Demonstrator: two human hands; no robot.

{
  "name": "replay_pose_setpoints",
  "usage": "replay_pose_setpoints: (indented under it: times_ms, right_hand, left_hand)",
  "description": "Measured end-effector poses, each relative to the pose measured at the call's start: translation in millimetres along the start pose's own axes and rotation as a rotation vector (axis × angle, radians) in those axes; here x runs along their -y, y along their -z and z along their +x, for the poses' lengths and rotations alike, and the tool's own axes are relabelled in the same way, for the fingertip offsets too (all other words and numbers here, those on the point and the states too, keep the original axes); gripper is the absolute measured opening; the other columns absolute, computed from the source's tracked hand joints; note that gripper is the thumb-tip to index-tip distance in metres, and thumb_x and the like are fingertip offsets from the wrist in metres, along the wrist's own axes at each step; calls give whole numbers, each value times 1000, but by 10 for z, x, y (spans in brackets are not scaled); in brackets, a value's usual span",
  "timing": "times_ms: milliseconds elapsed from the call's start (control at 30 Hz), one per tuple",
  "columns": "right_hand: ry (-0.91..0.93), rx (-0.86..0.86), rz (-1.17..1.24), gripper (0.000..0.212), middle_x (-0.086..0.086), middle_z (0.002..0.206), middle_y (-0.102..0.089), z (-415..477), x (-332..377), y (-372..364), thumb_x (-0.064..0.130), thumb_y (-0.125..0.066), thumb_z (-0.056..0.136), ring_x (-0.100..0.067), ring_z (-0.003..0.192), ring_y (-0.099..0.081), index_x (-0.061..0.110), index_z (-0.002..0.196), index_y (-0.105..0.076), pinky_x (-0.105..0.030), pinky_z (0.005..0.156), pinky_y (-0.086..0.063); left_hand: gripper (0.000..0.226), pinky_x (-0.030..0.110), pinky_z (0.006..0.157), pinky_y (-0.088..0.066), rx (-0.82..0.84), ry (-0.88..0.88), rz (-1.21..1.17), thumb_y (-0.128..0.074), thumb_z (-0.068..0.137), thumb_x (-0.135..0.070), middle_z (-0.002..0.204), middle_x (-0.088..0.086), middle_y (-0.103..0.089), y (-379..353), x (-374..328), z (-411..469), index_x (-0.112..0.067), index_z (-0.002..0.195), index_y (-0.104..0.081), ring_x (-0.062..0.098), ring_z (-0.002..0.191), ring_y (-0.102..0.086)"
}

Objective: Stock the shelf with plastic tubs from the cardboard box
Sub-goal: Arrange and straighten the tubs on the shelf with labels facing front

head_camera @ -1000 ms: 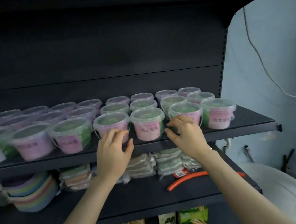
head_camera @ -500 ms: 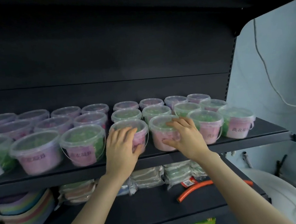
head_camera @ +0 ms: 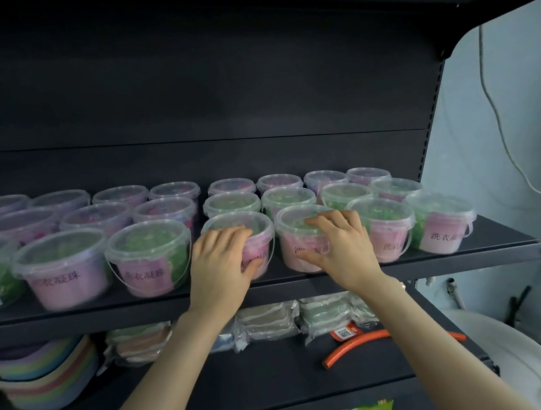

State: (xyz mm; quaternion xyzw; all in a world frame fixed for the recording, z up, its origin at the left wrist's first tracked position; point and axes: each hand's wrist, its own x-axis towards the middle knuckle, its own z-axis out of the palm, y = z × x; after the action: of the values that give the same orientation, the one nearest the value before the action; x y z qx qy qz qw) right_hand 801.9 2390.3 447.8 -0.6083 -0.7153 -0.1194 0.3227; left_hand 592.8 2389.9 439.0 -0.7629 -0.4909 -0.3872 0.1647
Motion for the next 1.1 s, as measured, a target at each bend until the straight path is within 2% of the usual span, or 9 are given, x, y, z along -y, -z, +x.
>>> replay_pose_setpoints:
  times_ms: [400, 500, 600, 667, 733, 833, 933, 1000, 1100]
  right_hand:
    - [-17, 65, -6, 57, -1, 138, -42, -50, 74, 31, 42, -64, 84, -27, 127, -26, 20, 134, -45, -39, 102, -32]
    - [-26, 95, 11, 59, -2, 140, -40, -64, 95, 66, 41, -64, 85, -26, 130, -23, 20, 136, -42, -38, 105, -31]
    - [-41, 141, -17, 64, 0, 144, -37, -35, 107, 121, 44, -63, 84, -25, 135, -20, 24, 140, -38, -41, 109, -26]
    - [-47, 166, -26, 62, 2, 147, -37, -30, 143, 173, 47, -60, 84, -23, 137, -22, 26, 139, -39, -41, 111, -19]
    - [-47, 152, 7, 55, 1, 142, -45, -19, 180, 222, 48, -55, 87, -23, 133, -33, 23, 135, -46, -40, 110, -19]
    - [-81, 149, 92, 44, -5, 125, -61, 57, 239, 274, 44, -53, 90, -26, 113, -55, 16, 123, -58, -40, 97, -42]
    - [-81, 146, 159, 38, -6, 113, -67, 525, 148, 292, 42, -54, 89, -25, 99, -62, 14, 115, -63, -41, 83, -52]
    - [-77, 160, 181, 35, -5, 110, -67, 664, 159, 271, 40, -55, 90, -24, 97, -63, 15, 113, -64, -40, 82, -52]
    - [-83, 259, 200, 36, -6, 116, -64, 951, 27, 143, 39, -56, 90, -24, 106, -59, 16, 117, -62, -40, 88, -50]
  left_hand:
    - [47, 42, 99, -36, 66, -13, 16, -79, 71, -23, 115, 8, -63, 66, 38, 9, -7, 111, -60, 31, 109, -55]
    - [50, 36, 109, -23, 104, -49, -17, -72, 79, -23, 126, 7, -56, 65, 83, -15, -8, 122, -53, 26, 122, -45]
    - [53, 33, 112, -16, 142, -69, -68, -63, 86, -33, 135, 4, -49, 83, 145, -1, -11, 131, -47, 22, 129, -37]
    - [48, 32, 109, -20, 160, -62, -91, -56, 89, -40, 134, -1, -51, 129, 163, 20, -16, 130, -49, 19, 126, -40]
    - [36, 34, 101, -28, 134, -49, -119, -52, 91, -42, 122, -4, -59, 174, 170, 55, -19, 118, -58, 16, 115, -50]
    - [27, 37, 90, -44, 135, -4, -197, -50, 91, -39, 98, -5, -69, 231, 194, 172, -18, 99, -66, 14, 92, -62]
    - [22, 38, 74, -55, 148, 91, -220, -53, 91, -34, 86, -5, -69, 123, 260, 688, -18, 95, -67, 13, 77, -64]
    - [23, 38, 73, -55, 218, 113, -183, -52, 91, -36, 91, -4, -68, 99, 315, 850, -18, 98, -66, 13, 79, -63]
    - [36, 38, 80, -52, 396, 178, -151, -49, 91, -46, 112, 0, -63, -122, 382, 1087, -19, 110, -63, 16, 90, -61]
